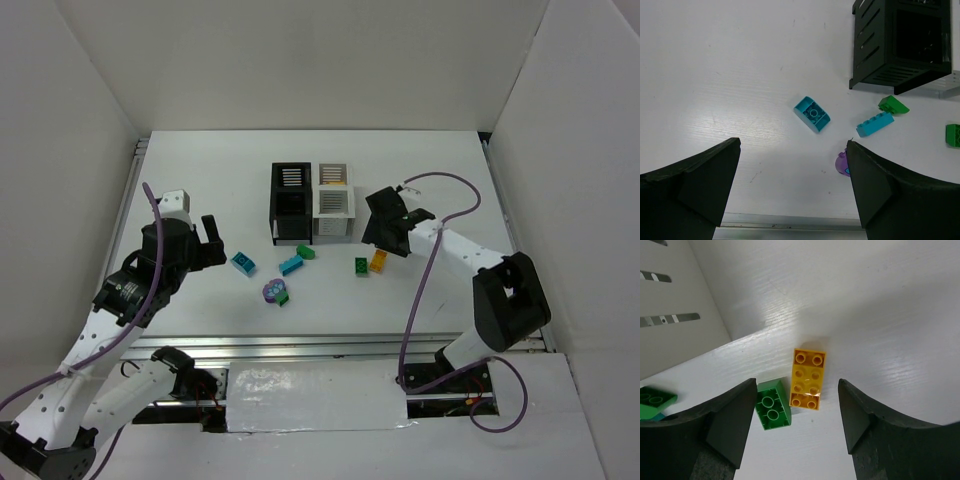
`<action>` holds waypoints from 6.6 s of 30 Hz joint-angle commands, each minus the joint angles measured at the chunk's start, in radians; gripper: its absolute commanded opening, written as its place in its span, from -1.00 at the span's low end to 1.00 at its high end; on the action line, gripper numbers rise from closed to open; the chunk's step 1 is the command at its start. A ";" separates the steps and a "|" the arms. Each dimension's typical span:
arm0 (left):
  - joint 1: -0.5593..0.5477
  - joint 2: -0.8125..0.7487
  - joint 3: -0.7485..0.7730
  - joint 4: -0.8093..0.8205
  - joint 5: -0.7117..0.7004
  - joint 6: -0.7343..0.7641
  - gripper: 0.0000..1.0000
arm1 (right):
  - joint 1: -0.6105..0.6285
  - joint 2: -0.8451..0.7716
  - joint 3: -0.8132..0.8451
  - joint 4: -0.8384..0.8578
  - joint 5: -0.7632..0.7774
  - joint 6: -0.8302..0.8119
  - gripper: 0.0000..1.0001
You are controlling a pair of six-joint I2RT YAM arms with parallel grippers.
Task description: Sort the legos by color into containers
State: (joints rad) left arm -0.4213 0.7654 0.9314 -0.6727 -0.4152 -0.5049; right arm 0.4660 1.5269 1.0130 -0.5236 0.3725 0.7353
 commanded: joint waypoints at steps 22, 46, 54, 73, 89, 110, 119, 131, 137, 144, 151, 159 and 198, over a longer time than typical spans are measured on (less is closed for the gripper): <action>0.004 -0.018 0.024 0.021 0.009 -0.007 0.99 | -0.089 0.180 0.030 -0.058 -0.132 -0.017 0.12; 0.003 -0.011 0.029 0.027 0.009 -0.001 0.99 | -0.112 -0.122 0.104 0.125 -0.136 -0.129 -1.00; 0.019 -0.014 0.024 0.032 0.015 -0.001 0.99 | -0.087 0.013 0.282 0.421 -0.109 -0.223 -1.00; 0.027 0.000 0.014 0.048 0.044 0.008 0.99 | 0.039 0.498 0.754 0.364 0.025 -0.277 -0.75; 0.035 0.018 0.018 0.048 0.058 0.017 0.99 | 0.045 0.466 0.682 0.401 0.026 -0.275 0.15; 0.036 0.028 0.018 0.042 0.058 0.003 0.99 | 0.095 0.095 0.426 0.409 -0.070 -0.244 0.21; 0.036 0.155 0.044 0.007 0.098 -0.064 0.99 | 0.151 -0.183 0.153 0.280 -0.182 -0.165 0.61; -0.218 0.495 0.067 0.077 0.205 -0.104 0.99 | 0.178 -0.358 -0.054 0.203 -0.302 -0.206 0.60; -0.246 0.633 0.034 0.160 0.226 -0.075 0.99 | 0.178 -0.401 -0.083 0.206 -0.342 -0.211 0.60; -0.301 0.753 0.046 0.222 0.216 -0.040 0.99 | 0.180 -0.428 -0.094 0.194 -0.351 -0.235 0.60; -0.313 0.816 0.032 0.223 0.207 -0.070 0.99 | 0.178 -0.445 -0.111 0.194 -0.362 -0.235 0.60; -0.327 0.827 -0.022 0.251 0.185 -0.072 0.98 | 0.180 -0.445 -0.109 0.200 -0.368 -0.235 0.60; -0.459 0.127 -0.279 0.791 0.427 0.173 -1.00 | 0.253 -0.358 -0.047 0.234 -0.764 -0.034 0.55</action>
State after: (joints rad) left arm -0.8688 0.9024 0.6334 -0.0059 -0.0944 -0.4168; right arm 0.7074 1.1599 0.9360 -0.3233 -0.3820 0.6495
